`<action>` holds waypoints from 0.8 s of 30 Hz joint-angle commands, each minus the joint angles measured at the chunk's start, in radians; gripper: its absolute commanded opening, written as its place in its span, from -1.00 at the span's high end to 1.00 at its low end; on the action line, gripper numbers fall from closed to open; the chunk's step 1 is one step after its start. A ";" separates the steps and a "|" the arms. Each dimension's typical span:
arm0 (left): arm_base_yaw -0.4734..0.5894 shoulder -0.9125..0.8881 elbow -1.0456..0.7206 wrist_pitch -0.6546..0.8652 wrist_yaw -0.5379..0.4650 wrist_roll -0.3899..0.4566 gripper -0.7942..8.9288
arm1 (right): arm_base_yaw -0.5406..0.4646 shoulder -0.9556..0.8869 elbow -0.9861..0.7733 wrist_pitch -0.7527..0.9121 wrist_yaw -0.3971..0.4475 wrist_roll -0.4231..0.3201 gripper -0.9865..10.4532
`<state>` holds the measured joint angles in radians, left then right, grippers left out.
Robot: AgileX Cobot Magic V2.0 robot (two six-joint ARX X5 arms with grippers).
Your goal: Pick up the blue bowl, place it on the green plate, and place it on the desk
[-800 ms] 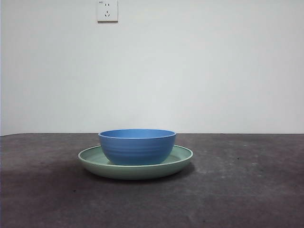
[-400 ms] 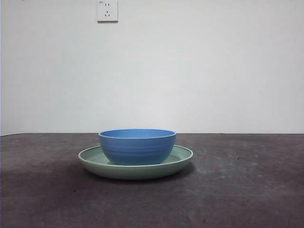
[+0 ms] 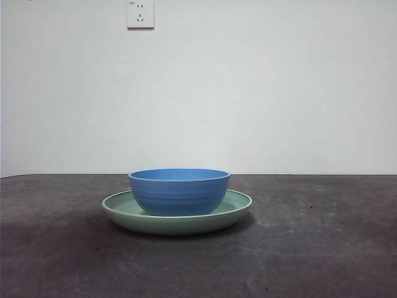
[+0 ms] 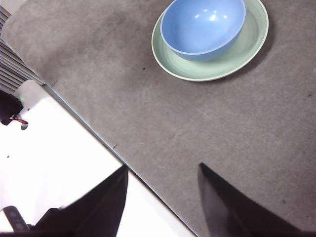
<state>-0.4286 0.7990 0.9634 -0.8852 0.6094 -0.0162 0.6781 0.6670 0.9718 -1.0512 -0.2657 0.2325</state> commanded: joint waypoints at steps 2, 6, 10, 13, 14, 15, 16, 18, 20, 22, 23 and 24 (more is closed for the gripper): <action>-0.005 0.004 0.010 0.009 0.009 0.005 0.27 | 0.008 0.003 0.008 0.011 -0.003 0.002 0.44; -0.005 0.004 0.010 0.010 0.008 0.005 0.68 | 0.008 0.003 0.008 0.011 0.004 0.000 0.81; -0.005 0.004 0.010 0.010 0.008 0.005 0.82 | 0.008 0.003 0.008 0.012 0.006 -0.005 0.81; -0.005 0.004 0.010 0.010 0.008 0.005 0.82 | 0.008 0.003 0.008 0.019 0.004 -0.003 0.81; -0.005 0.004 0.010 0.011 0.009 0.005 0.82 | 0.008 0.003 0.008 0.019 0.005 -0.004 0.81; -0.005 0.004 0.010 0.011 0.009 0.005 0.82 | 0.008 0.003 0.008 0.019 0.005 -0.004 0.81; -0.005 0.004 0.010 0.011 0.009 0.005 0.82 | 0.008 0.003 0.008 0.019 0.005 -0.005 0.81; -0.005 0.004 0.010 0.011 0.009 0.005 0.82 | 0.008 0.003 0.009 0.019 0.005 -0.005 0.81; -0.005 0.004 0.010 0.011 0.009 0.005 0.82 | 0.008 0.003 0.009 0.019 0.005 -0.005 0.81; -0.005 0.004 0.010 0.011 0.008 0.005 0.82 | 0.008 0.003 0.009 0.019 0.005 -0.005 0.81; -0.005 0.004 0.010 0.011 0.009 0.005 0.82 | 0.008 0.003 0.009 0.019 0.005 -0.005 0.81; -0.005 0.004 0.010 0.011 0.008 0.005 0.82 | 0.008 0.003 0.009 0.019 0.005 -0.005 0.81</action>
<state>-0.4286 0.7990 0.9634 -0.8852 0.6090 -0.0162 0.6781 0.6670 0.9718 -1.0416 -0.2607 0.2321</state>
